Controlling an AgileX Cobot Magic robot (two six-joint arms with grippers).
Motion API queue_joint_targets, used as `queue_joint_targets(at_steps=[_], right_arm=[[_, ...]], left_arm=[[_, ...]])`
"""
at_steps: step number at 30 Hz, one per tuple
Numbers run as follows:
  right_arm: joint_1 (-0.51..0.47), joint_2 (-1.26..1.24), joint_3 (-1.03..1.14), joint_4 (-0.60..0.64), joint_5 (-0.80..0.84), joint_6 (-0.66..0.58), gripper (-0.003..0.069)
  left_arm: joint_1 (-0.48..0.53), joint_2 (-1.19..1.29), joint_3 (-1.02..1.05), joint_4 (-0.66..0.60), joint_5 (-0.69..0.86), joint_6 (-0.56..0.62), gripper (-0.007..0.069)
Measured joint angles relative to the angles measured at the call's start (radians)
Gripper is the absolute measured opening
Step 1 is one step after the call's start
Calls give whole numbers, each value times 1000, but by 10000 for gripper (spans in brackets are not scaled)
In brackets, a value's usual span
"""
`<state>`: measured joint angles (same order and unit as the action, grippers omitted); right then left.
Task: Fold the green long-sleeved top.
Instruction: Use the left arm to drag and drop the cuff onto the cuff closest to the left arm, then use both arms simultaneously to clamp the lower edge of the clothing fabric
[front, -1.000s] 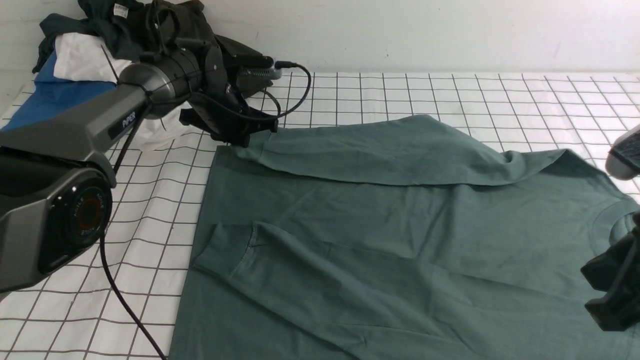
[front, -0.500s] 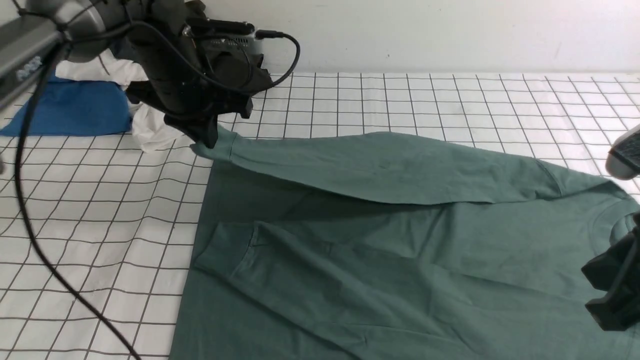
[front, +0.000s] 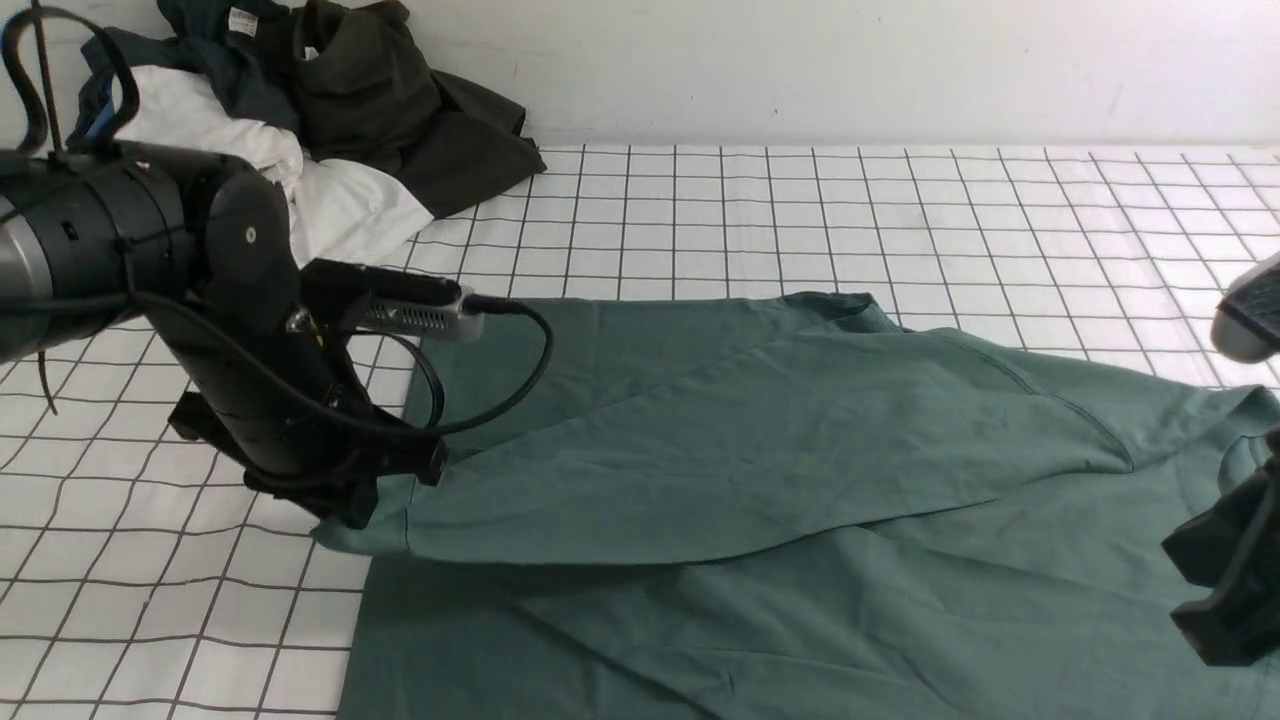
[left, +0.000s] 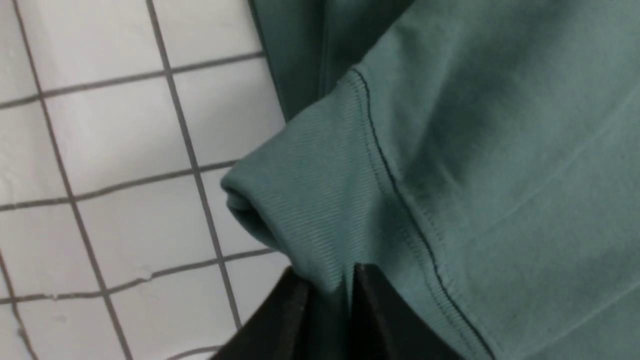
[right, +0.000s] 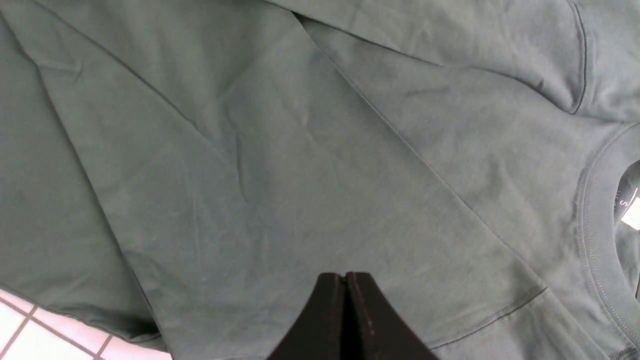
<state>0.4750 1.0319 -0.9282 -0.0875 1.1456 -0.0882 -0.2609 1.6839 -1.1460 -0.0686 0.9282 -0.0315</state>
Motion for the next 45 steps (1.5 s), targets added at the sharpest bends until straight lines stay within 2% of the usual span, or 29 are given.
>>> queue_joint_targets(at_steps=[2,3,4,6,8,10,11,12,13,14,16,17,18,22,30,41,43,45], right_arm=[[0,0,0,1,23,0,-15],[0,0,0,1,28,0,-15],[0,0,0,3,68,-5,-15],[0,-2,0,8,83,-9,-15],[0,-18,0,55,95,-28,-15],[0,-34,0,87,98,-36,-15],[0,-60,0,145,97,-58,-15],[0,-83,0,183,100,-78,-15],[0,-88,0,191,100,-82,-15],[0,-128,0,245,104,-115,-15],[0,-173,0,281,105,-145,-15],[0,-183,0,288,107,-153,-15],[0,-223,0,294,109,-168,-15],[0,-272,0,275,116,-174,-15],[0,-276,0,253,120,-174,-15],[0,-276,0,253,120,-174,-15],[0,-276,0,254,120,-174,-15],[0,-276,0,254,120,-174,-15]], left_arm=[[0,-4,2,0,0,24,213],[-1,-5,2,0,0,24,221],[-4,-25,2,0,5,56,292],[-17,-43,2,3,15,83,325],[-85,-126,11,2,51,161,389],[-131,-156,21,-5,79,202,397],[-192,-193,42,-15,116,261,403],[-247,-216,73,-18,150,313,405],[-256,-219,79,-18,154,325,405],[-314,-238,140,-28,185,417,405],[-368,-245,215,-33,196,518,405],[-380,-245,245,-33,194,539,405],[-402,-244,327,-33,176,622,405],[-420,-243,441,-30,86,716,405],[-421,-205,532,-27,-73,731,405],[-421,-166,537,-37,-87,773,402],[-421,-165,537,-31,-91,773,374],[-421,-165,537,-19,-96,772,298]])
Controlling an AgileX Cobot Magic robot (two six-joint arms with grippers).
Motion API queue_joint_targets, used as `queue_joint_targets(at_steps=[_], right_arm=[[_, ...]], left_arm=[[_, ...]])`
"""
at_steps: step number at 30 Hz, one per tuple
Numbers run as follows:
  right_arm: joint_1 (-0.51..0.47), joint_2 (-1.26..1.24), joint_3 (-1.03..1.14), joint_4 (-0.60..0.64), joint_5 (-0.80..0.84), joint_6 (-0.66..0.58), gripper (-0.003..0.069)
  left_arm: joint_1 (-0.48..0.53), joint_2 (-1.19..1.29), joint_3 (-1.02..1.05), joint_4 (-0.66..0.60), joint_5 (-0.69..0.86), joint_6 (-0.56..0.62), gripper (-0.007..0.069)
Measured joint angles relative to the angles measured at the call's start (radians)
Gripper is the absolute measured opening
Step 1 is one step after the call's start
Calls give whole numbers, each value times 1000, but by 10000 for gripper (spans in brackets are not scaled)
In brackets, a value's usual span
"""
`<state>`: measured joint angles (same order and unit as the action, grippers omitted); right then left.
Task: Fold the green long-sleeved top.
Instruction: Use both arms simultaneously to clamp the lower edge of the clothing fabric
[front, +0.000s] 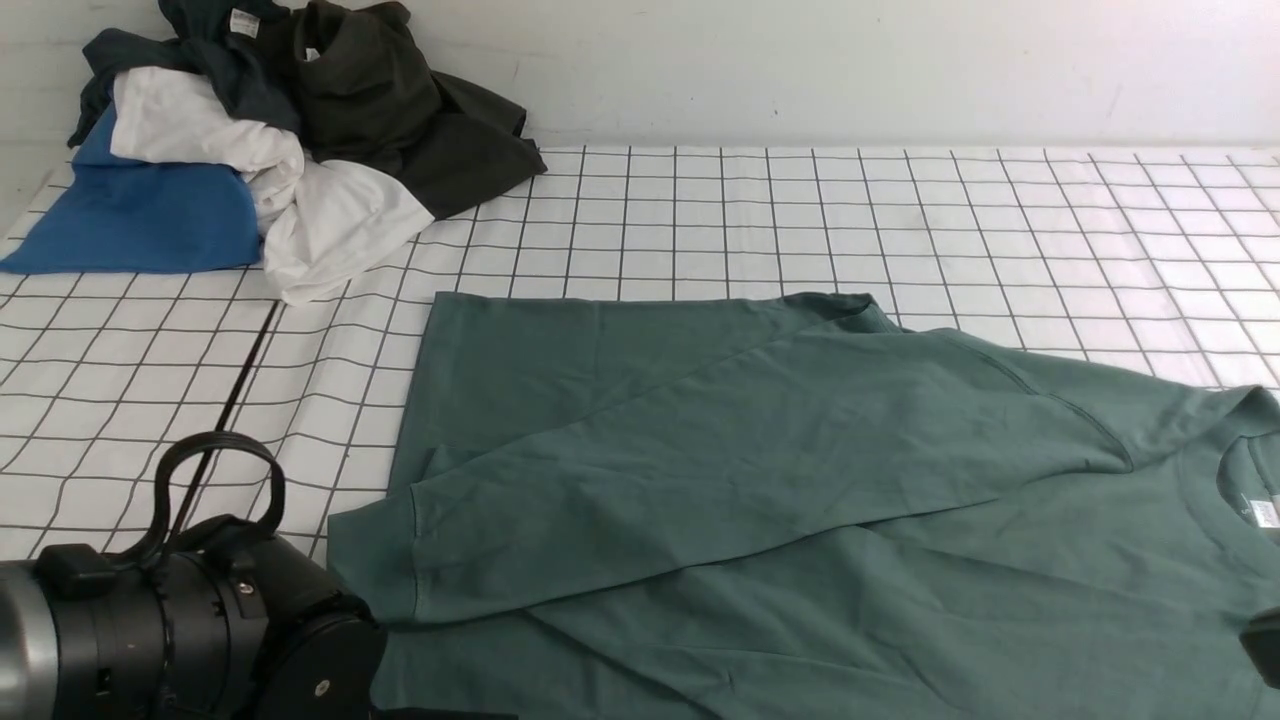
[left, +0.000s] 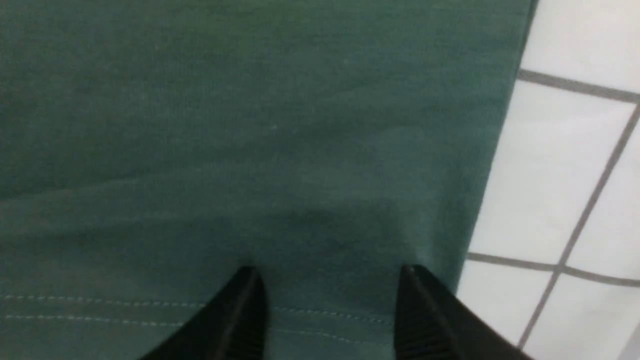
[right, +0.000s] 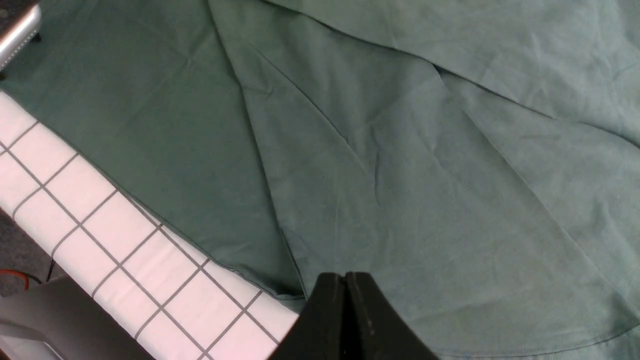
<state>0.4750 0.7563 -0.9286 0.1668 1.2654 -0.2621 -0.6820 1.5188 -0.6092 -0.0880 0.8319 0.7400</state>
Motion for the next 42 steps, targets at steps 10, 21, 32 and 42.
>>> queue_joint_targets(at_steps=[10,21,32,42], right_arm=[[0,0,0,2,0,0,-15],[0,0,0,3,0,0,-15],[0,0,0,-6,0,0,-15],[0,0,0,-10,0,-1,-15]], left_arm=[[0,6,-56,-12,43,-32,-5],[-77,-22,-90,-59,226,-72,34],[-140,-27,31,77,79,-87,433],[-141,-30,38,230,-1,-211,456]])
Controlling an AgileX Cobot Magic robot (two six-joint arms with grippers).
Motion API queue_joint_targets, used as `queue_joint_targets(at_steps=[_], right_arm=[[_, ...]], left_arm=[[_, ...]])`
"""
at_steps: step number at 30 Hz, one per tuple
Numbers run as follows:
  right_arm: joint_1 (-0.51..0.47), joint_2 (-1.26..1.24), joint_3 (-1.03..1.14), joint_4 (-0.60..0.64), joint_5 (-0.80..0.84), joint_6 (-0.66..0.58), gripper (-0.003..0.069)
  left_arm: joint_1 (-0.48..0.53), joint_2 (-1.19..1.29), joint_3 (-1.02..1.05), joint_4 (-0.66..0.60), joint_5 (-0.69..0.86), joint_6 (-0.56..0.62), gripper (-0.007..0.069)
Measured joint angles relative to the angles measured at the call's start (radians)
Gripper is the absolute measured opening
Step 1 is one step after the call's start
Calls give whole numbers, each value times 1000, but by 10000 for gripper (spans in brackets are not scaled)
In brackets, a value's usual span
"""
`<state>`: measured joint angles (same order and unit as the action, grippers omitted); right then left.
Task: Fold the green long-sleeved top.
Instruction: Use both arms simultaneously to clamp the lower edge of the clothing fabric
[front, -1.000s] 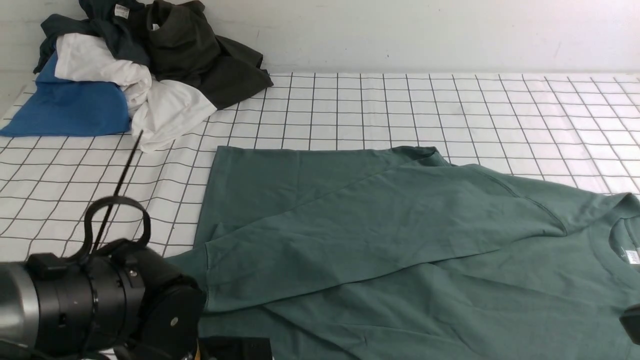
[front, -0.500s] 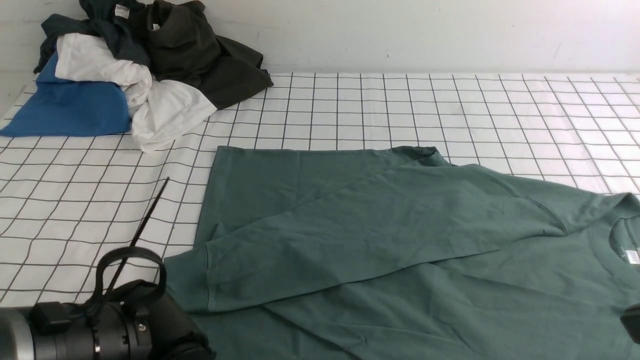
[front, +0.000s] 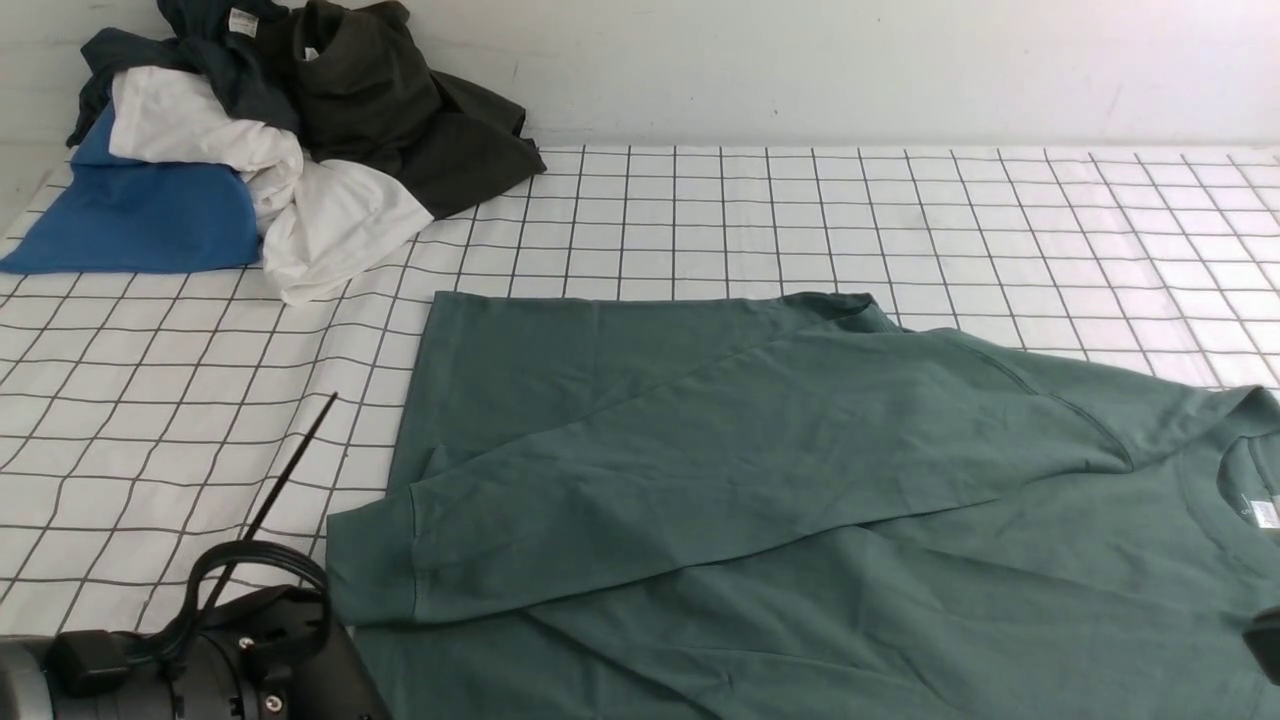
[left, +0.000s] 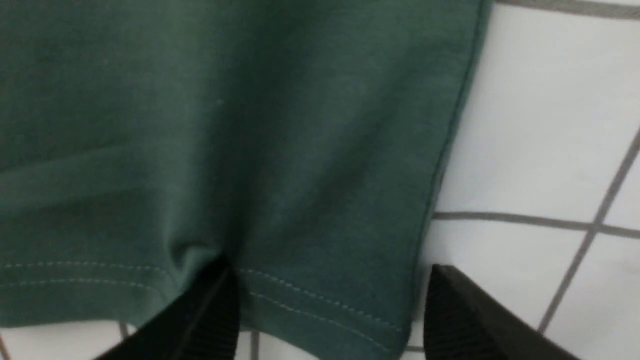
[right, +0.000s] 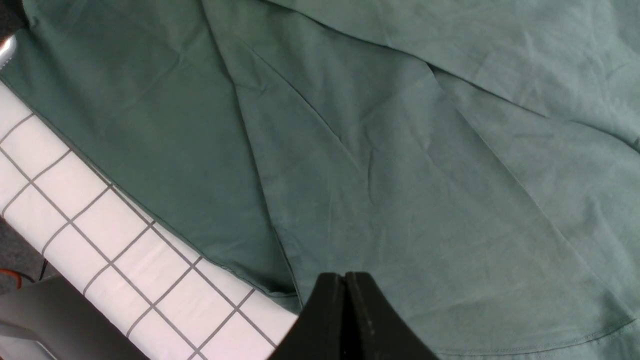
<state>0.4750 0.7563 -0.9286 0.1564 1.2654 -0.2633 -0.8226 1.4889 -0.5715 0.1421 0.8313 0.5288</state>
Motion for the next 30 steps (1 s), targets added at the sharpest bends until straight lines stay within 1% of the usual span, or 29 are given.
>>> queue_joint_targets(at_steps=[1,5,7,8,9,12,13,14,16,18,19,22,24,26,30], right_arm=[[0,0,0,0,0,0,-15],[0,0,0,0,0,0,-15],[0,0,0,0,0,0,-15],[0,0,0,0,0,0,-15],[0,0,0,0,0,0,-15],[0,0,0,0,1,0,-15],[0,0,0,0,1,0,-15],[0,0,0,0,1,0,-15],[0,0,0,-1,1,0,-15],[0,0,0,-9,1,0,-15],[0,0,0,-22,1,-1,-15],[0,9,0,-41,1,-23,-15],[0,21,-1,-45,2,-38,-15],[0,62,-2,-47,2,-64,-15],[0,158,-2,-47,-1,-135,-15]], left_arm=[[0,0,0,8,0,-7,438],[0,1,0,34,-7,-33,318],[0,1,0,36,-12,-35,281],[0,1,0,40,-21,-36,227],[0,1,1,40,-24,-36,220],[0,1,1,45,-43,-53,90],[0,1,1,45,-43,-54,82],[0,1,-9,45,-42,-73,34],[0,-1,-38,48,-15,-101,13],[0,-10,-72,50,37,-131,12],[0,-30,-114,55,102,-162,12],[7,-91,-182,64,211,-167,13],[19,-113,-198,63,250,-153,13],[67,-167,-218,52,311,-111,13],[180,-228,-215,-6,353,-16,14]])
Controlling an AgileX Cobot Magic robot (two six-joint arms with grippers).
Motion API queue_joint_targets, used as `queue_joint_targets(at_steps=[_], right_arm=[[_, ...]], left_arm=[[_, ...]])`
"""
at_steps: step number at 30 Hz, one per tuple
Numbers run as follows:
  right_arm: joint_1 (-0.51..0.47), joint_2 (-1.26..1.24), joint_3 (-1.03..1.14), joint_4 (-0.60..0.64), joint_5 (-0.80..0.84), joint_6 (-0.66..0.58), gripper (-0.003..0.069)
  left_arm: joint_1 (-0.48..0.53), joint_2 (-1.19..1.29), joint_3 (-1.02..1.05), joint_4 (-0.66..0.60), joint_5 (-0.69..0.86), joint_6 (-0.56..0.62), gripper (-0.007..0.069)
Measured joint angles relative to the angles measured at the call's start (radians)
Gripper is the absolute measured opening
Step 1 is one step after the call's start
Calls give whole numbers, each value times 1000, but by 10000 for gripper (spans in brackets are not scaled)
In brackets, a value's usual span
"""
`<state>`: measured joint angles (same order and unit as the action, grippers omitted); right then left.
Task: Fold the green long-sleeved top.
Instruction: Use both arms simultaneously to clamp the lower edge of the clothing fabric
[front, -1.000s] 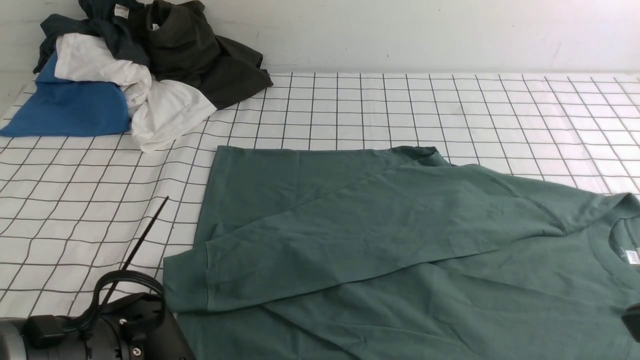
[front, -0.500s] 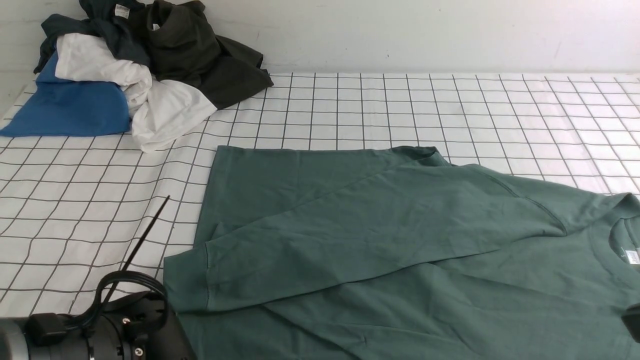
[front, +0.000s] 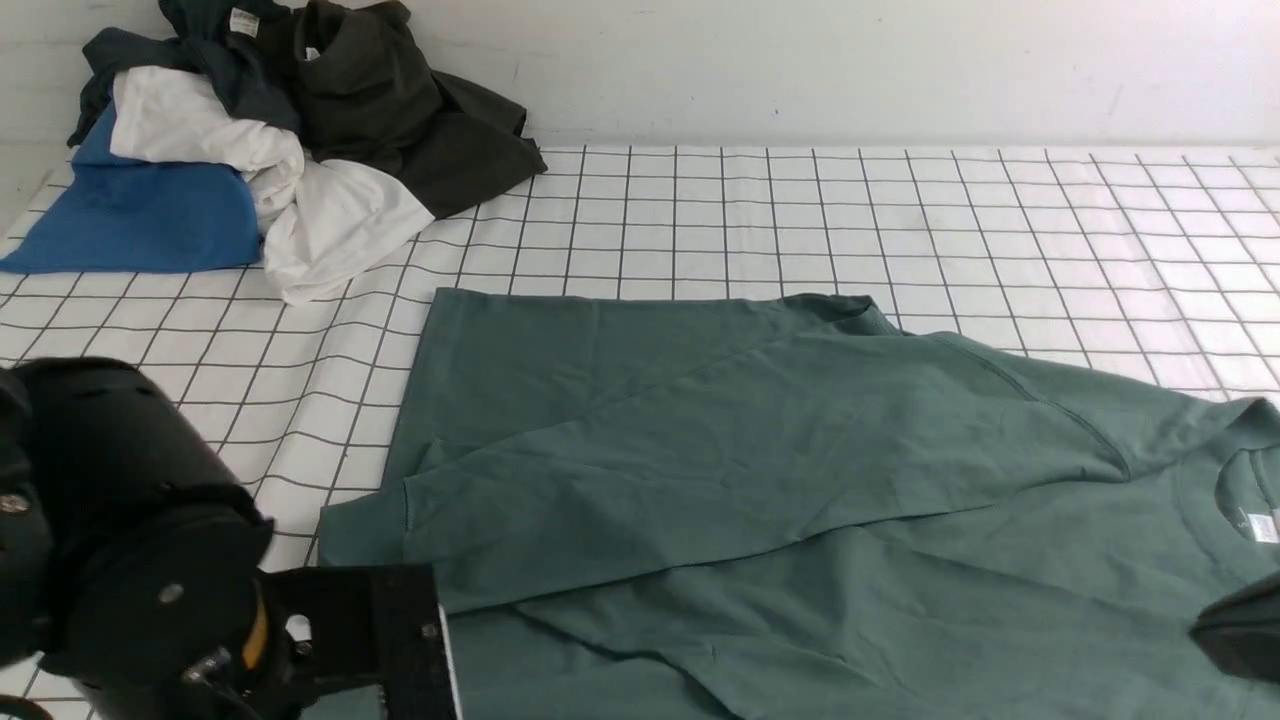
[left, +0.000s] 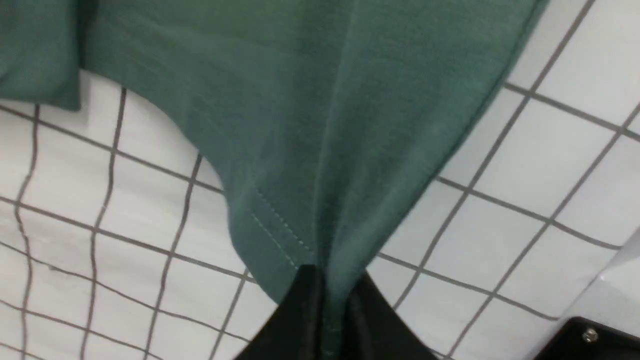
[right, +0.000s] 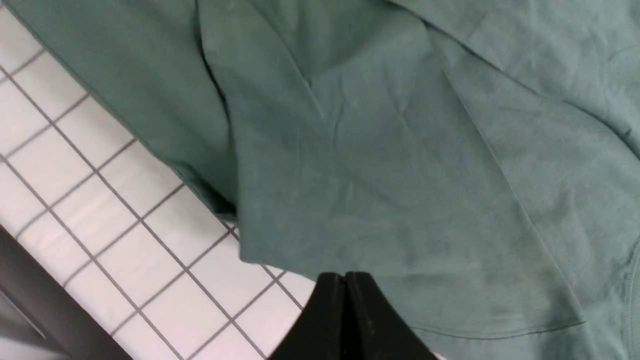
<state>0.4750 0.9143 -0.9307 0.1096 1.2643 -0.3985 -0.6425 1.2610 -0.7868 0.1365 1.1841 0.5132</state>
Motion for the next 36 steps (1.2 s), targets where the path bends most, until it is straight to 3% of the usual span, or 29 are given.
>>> queue_joint_targets(at_steps=[4,8,15,18,25,30,36], right_arm=[[0,79,0,-3,-5,-141,-1],[0,137,0,-7,-9,-221,59],[0,236,201,-162,-51,-249,337],[0,242,333,-241,-162,-230,400],[0,243,538,-403,-439,-129,416],[0,244,548,-518,-533,-12,391],[0,313,548,-583,-595,44,356]], left_arm=[[100,-12,20,-90,-6,76,15],[120,-12,23,-125,-20,99,15],[122,-12,27,-165,-38,105,15],[122,-12,27,-168,-44,105,15],[122,-12,27,-173,-74,106,15],[122,-10,27,-178,-88,106,15],[122,15,27,-188,-90,106,15]])
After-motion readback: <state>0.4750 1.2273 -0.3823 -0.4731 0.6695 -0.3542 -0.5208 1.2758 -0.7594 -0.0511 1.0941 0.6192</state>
